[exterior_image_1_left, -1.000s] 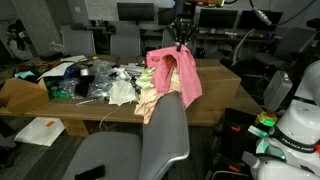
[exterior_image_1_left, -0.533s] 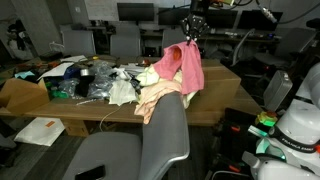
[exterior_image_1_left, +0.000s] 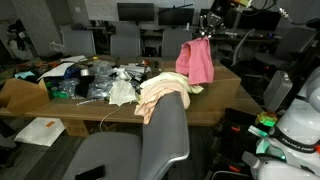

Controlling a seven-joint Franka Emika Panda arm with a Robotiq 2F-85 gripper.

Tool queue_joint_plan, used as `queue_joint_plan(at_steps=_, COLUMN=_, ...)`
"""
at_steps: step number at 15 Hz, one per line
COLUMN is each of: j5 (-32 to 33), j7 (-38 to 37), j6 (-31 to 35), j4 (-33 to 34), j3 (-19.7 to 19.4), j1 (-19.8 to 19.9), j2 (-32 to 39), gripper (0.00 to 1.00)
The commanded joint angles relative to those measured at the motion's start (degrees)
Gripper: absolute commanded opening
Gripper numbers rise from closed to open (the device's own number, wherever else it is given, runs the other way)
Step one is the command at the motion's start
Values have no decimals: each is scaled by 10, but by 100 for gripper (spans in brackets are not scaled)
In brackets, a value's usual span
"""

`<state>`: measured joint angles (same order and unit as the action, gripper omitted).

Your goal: Move the shirts and towels to the top of the box

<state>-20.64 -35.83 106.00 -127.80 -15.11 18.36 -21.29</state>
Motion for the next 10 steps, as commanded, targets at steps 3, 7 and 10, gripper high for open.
queue_joint_plan(at_steps=3, j5=-58, j7=-30, j6=54, j4=-51, j3=-28, j1=51, j2=-54, gripper=3)
queue_joint_plan(at_steps=7, j5=-96, j7=-29, j6=86, j4=-67, j3=-44, j1=69, j2=-62, gripper=3)
queue_joint_plan(at_steps=10, j5=-101, j7=-44, j6=104, j4=-69, j3=-38, j1=74, j2=-57, gripper=3)
